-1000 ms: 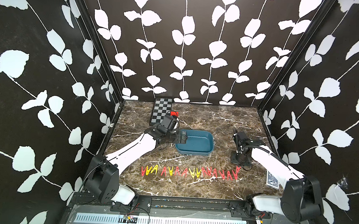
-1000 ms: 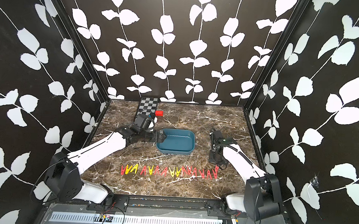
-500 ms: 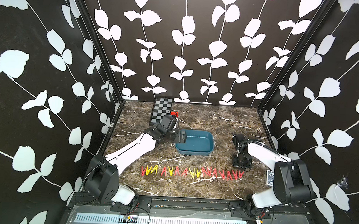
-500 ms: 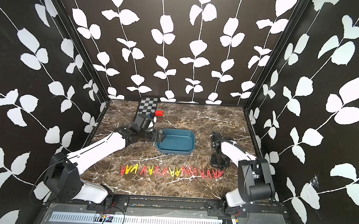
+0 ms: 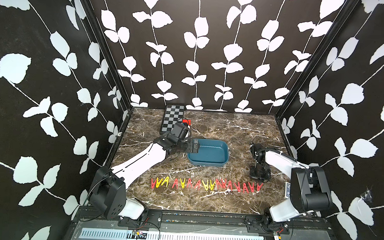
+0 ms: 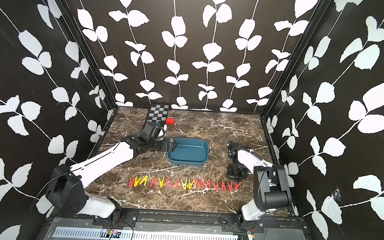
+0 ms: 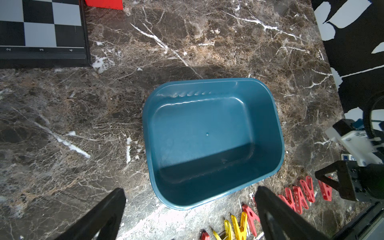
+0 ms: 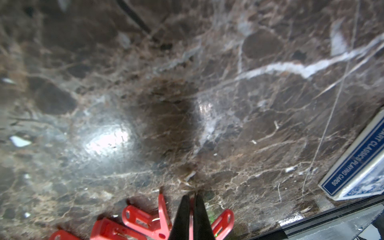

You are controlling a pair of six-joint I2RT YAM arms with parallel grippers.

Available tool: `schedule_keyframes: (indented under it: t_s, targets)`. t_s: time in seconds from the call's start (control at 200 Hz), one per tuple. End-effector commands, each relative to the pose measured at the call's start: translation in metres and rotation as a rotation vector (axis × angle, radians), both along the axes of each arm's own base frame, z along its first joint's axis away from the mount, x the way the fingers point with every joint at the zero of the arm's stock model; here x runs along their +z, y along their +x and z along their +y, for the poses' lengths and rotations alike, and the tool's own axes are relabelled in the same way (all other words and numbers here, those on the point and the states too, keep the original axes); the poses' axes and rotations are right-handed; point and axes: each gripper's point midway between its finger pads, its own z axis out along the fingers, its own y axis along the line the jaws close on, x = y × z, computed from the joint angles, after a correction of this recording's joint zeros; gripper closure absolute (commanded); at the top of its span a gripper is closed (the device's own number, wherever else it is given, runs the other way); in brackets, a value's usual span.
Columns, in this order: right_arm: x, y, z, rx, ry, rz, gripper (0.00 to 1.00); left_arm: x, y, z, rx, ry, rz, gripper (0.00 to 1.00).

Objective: Take the clothespins out of the storage box
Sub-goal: Place the clothespin at the center of the board.

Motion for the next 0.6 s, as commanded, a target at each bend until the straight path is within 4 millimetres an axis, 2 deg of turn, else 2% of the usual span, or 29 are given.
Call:
schedule_keyframes:
  t_s: [0.0,0.125,0.21,0.355,0.49,0.595]
  targets:
    - [0.003,-0.002,-0.001,0.004,-0.003,0.034,0.92,0.007,-0.001,0.002,0.004,-0.007,-0.026,0.01]
    - [0.002,-0.003,0.0,0.005,-0.001,0.044,0.88,0.005,-0.002,0.002,0.004,-0.008,-0.021,0.01]
    - [0.003,-0.003,0.0,0.005,-0.001,0.04,0.8,0.003,-0.002,0.003,0.006,-0.006,-0.017,0.01]
    - [0.008,0.0,0.0,0.004,0.004,0.01,0.75,0.002,0.0,0.006,0.019,0.013,-0.019,0.01]
    - [0.03,0.013,0.007,-0.009,0.045,-0.106,0.69,-0.007,0.002,0.02,0.068,0.089,0.006,0.01]
    - [0.054,0.031,0.018,-0.016,0.11,-0.251,0.57,-0.018,0.003,0.027,0.075,0.15,0.039,0.01]
